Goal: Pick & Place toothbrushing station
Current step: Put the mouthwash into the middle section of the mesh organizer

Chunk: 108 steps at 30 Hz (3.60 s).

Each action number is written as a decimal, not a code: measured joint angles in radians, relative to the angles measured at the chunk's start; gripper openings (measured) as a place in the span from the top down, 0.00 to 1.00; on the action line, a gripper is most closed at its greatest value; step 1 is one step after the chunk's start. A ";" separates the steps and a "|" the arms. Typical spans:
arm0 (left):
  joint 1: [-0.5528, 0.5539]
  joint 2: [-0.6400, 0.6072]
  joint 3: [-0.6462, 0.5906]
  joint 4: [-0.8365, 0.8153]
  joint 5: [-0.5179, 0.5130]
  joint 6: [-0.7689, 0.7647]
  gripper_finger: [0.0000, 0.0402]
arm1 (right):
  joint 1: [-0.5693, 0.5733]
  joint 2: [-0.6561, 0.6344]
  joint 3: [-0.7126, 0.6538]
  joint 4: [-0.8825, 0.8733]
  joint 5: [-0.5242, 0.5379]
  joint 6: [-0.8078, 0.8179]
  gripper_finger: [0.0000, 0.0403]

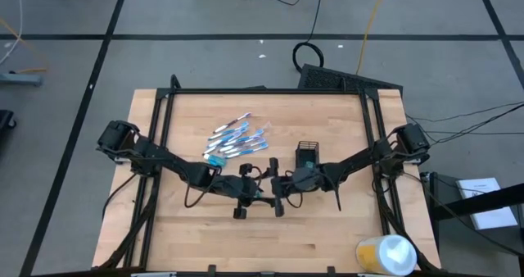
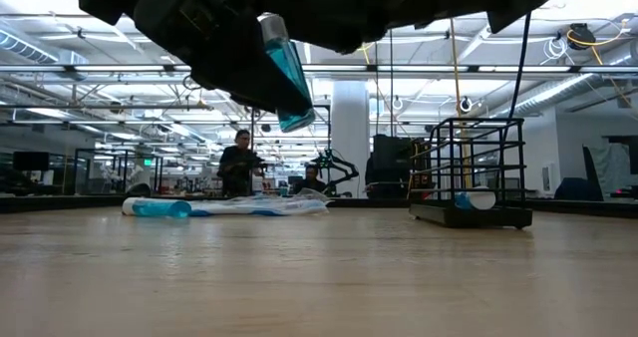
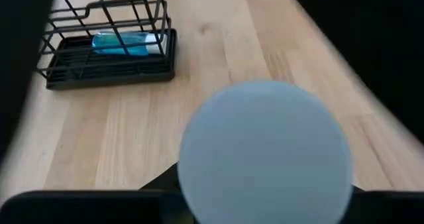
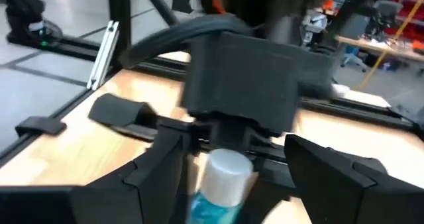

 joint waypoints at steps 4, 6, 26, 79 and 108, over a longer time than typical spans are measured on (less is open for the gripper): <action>0.000 0.000 -0.001 -0.001 -0.003 0.002 0.71 | -0.002 0.000 -0.002 -0.047 0.000 0.038 0.37; 0.000 0.000 -0.001 -0.001 -0.004 0.002 0.71 | -0.001 0.000 -0.002 -0.059 -0.003 0.052 0.37; -0.001 0.000 -0.004 0.004 -0.008 0.000 0.71 | -0.008 0.000 -0.003 -0.062 -0.083 0.091 0.47; 0.008 -0.144 0.000 -0.022 -0.005 -0.193 0.24 | -0.044 -0.018 -0.012 -0.270 -0.125 0.134 0.79; -0.061 -0.272 -0.003 -0.116 -0.430 -0.085 0.20 | 0.052 -0.636 -0.645 0.077 0.553 0.161 0.79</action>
